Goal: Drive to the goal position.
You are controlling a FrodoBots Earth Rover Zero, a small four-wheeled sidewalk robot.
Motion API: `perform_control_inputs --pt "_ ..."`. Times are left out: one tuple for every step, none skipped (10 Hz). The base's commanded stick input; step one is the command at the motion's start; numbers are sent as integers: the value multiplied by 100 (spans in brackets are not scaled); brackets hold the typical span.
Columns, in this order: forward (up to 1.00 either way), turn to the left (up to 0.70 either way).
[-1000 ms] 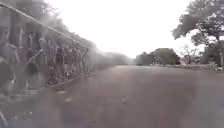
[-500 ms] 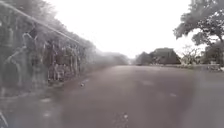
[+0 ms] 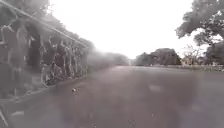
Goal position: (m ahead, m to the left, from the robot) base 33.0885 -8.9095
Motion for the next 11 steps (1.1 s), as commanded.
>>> perform_control_inputs --pt "100 0" --pt "100 0" --pt "100 0" --pt "100 0" --pt "100 0" --pt "100 0" --pt "100 0" --pt "100 0" --pt "100 0" --pt "100 0" --pt "100 0"
